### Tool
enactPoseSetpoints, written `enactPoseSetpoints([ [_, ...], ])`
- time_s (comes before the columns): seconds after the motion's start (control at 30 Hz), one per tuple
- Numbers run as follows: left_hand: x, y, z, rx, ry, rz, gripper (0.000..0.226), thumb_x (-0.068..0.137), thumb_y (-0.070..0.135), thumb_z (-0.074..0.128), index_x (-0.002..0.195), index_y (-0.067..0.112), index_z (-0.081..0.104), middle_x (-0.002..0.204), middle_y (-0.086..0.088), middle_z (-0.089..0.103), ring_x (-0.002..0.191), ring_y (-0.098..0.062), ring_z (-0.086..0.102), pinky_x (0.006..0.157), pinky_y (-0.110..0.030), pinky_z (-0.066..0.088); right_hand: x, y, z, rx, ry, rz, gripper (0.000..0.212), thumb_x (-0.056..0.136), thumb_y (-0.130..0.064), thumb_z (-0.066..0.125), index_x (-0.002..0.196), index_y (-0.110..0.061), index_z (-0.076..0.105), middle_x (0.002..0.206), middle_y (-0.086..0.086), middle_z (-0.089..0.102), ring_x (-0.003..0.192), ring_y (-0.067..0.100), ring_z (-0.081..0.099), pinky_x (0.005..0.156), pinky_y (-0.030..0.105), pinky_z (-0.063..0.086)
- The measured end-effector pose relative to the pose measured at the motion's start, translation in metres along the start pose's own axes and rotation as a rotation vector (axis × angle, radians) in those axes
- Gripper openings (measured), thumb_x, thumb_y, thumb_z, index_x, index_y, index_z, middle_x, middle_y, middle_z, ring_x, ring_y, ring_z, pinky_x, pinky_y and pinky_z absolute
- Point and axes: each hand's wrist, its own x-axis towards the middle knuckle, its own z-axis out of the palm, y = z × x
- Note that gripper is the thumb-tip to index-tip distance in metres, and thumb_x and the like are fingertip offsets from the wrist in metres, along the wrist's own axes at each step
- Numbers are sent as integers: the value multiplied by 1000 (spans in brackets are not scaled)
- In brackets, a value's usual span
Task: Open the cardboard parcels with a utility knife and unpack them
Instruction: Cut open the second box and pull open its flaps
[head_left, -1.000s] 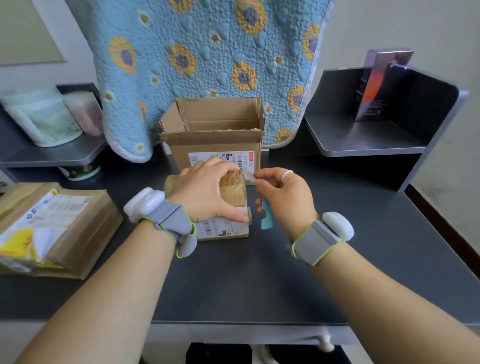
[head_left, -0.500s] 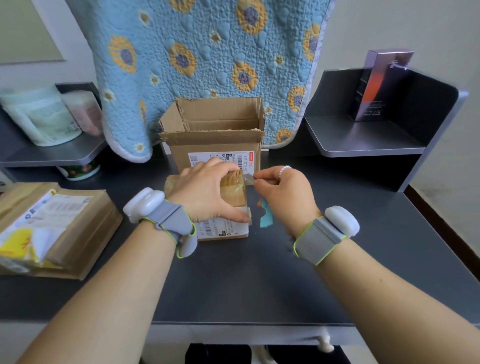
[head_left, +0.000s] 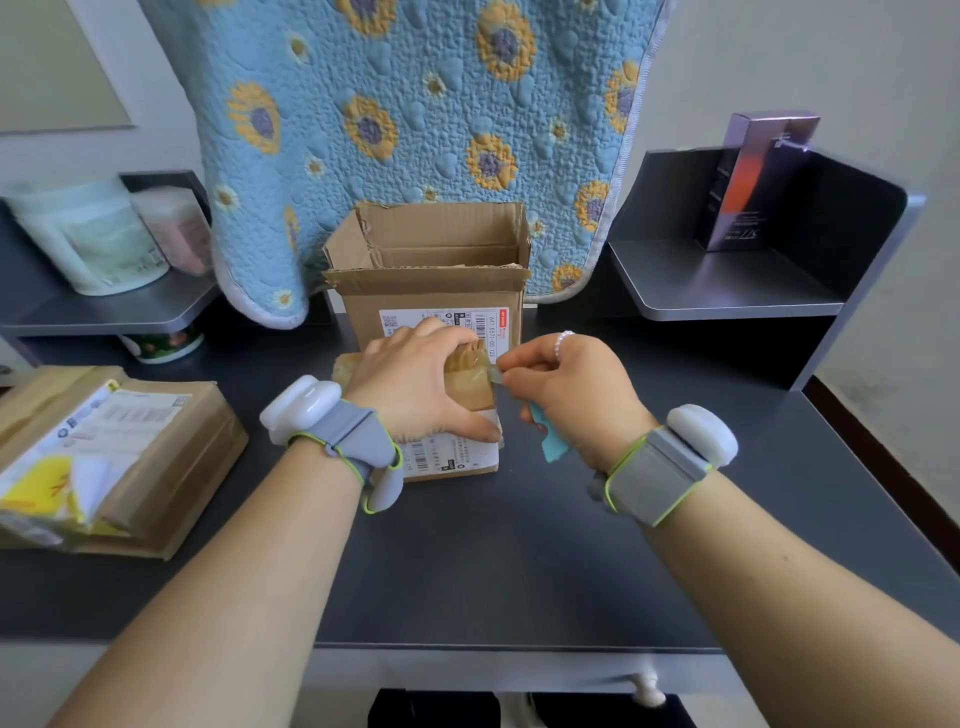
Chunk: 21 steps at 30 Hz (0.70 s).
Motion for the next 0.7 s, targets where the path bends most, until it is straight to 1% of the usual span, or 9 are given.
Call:
enactPoseSetpoints([
  [0.13,0,0,1,8,3,-4,95,50,68,73,131,36,37,127,9,42,122,-18,38,98,-36,27,-1,0,-2,53,5,10,15,82,-8,64,76,-21,61,62,-2,59,39,6,53,43,20,41],
  [0.27,-1,1,0,0,28,-4,92,48,69,73,127,36,40,122,11,44,119,-16,41,96,-37,30,-1,-1,-4,84,42,9,17,82,-4,61,78,-19,59,61,-1,58,35,3,51,38,16,40],
  [0.43,-1,2,-2,-6,42,-16,91,46,68,74,126,36,42,119,12,45,118,-15,42,95,-37,32,-2,-3,-3,104,63,-9,20,81,-1,60,75,-20,58,58,0,56,38,8,51,40,19,39],
  [0.53,-2,3,-1,-6,50,-17,91,46,69,74,125,36,43,118,13,45,117,-15,42,95,-37,32,-3,-4,-4,133,92,-24,21,80,0,57,72,-19,57,57,-1,55,35,6,49,38,17,39],
  [0.6,-2,3,-1,-5,44,-28,91,47,69,74,125,37,42,120,12,44,118,-15,41,95,-37,32,-3,-5,-4,102,115,-34,23,82,-1,55,71,-21,56,58,-2,54,36,6,50,41,19,42],
  [0.7,0,6,2,36,47,-82,94,48,70,72,128,35,40,125,8,43,121,-18,40,95,-38,30,-3,-6,-2,14,166,-83,23,85,-7,54,72,-26,53,66,-4,55,41,8,52,48,21,46],
])
